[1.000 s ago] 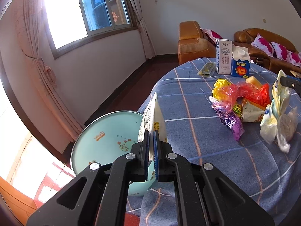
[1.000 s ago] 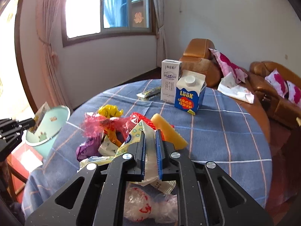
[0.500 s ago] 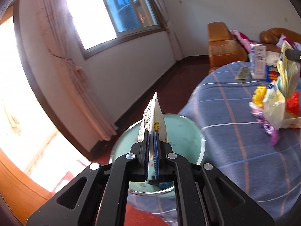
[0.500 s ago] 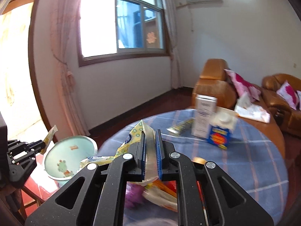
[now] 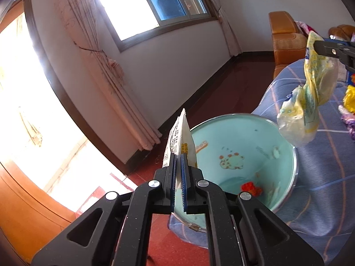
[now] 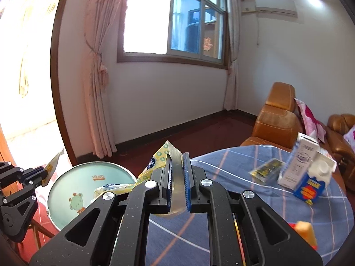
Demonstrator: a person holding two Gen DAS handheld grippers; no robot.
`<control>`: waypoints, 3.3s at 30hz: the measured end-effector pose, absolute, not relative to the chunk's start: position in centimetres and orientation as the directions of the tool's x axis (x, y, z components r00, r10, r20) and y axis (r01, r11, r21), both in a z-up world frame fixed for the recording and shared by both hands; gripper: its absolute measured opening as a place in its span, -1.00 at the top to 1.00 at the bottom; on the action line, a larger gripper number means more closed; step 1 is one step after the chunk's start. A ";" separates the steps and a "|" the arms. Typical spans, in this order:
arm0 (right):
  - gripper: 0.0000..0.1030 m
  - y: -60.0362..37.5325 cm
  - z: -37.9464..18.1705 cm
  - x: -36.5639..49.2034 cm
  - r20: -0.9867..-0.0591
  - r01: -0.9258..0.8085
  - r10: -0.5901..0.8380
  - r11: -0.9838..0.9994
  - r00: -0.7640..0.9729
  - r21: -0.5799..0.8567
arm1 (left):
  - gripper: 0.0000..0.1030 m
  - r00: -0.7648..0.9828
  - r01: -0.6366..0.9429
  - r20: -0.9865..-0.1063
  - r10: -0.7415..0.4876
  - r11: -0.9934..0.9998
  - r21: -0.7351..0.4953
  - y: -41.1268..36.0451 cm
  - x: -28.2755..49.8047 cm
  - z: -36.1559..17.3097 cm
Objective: Collect trash
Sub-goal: 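Carry the paper wrapper and yellow bag over the green bucket with both tools, then open both tools to drop the wrapper and bag into the bucket, then move both tools back to the table and grasp a clear plastic bag with the right tool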
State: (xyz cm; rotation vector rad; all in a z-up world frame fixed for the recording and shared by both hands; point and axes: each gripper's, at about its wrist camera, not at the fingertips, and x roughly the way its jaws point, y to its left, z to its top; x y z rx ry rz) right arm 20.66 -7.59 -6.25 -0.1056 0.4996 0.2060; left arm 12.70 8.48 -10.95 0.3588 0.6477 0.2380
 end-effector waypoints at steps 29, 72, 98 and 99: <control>0.81 -2.5 -9.5 22.8 -0.532 -0.339 0.229 0.933 0.815 -0.118 | 0.92 0.739 -0.134 -0.562 0.370 0.899 0.416 10.1 14.3 -12.5; -0.12 -3.7 -9.4 22.1 -0.575 -0.289 0.195 0.954 0.794 -0.075 | -0.22 0.771 -0.110 -0.546 0.327 0.914 0.391 8.3 14.0 -12.4; -0.33 -29.7 -10.1 3.5 -0.647 0.249 -0.169 0.968 0.743 0.033 | -0.30 0.787 0.193 -0.617 0.000 0.950 0.246 -2.7 8.6 -13.7; -0.33 -29.9 -10.6 3.4 -0.661 0.247 -0.157 0.968 0.734 0.044 | -0.30 0.790 0.196 -0.613 -0.006 0.950 0.243 -2.9 8.3 -13.5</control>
